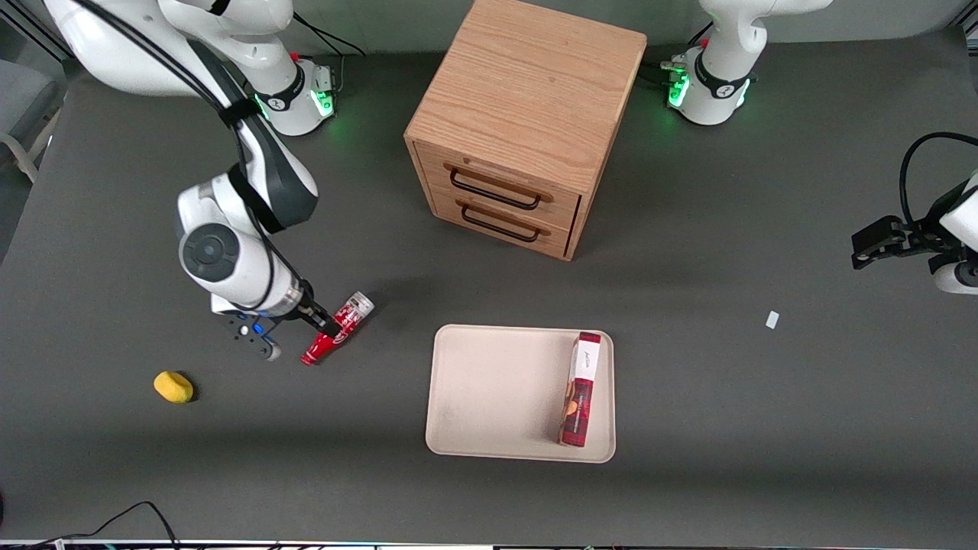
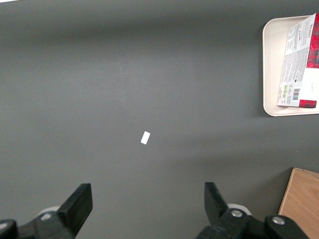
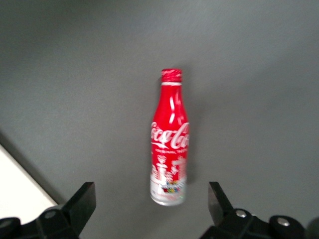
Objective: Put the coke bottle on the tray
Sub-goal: 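Close the right gripper around the bottle's body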
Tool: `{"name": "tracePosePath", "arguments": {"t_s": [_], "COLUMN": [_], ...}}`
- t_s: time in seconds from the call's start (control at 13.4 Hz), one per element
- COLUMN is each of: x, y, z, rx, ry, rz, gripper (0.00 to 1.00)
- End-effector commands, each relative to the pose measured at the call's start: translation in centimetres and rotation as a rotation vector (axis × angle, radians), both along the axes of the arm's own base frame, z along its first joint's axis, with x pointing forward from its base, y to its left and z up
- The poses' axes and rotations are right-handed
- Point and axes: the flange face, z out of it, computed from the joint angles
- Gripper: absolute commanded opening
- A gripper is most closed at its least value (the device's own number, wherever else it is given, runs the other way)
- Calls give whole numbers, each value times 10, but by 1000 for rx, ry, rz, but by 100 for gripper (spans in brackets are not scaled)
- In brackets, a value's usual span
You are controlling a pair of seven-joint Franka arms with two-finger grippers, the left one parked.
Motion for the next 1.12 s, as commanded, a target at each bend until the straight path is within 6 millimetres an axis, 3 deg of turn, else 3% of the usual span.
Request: {"name": "tracePosePath", "arguments": {"t_s": [0.0,0.6,0.89,0.97,1.04], "x": [-2,-7,-9,-8,-8], "y": [-1,-18,-19,-18,-18], "z": [-28,-103,-115,-115,-118], "rx": [4,11,8,14,15], "ry": [-7,69,86,77,79], "rz": [-38,-83,-80,-78,-78], "gripper": [100,100,98,88,67]}}
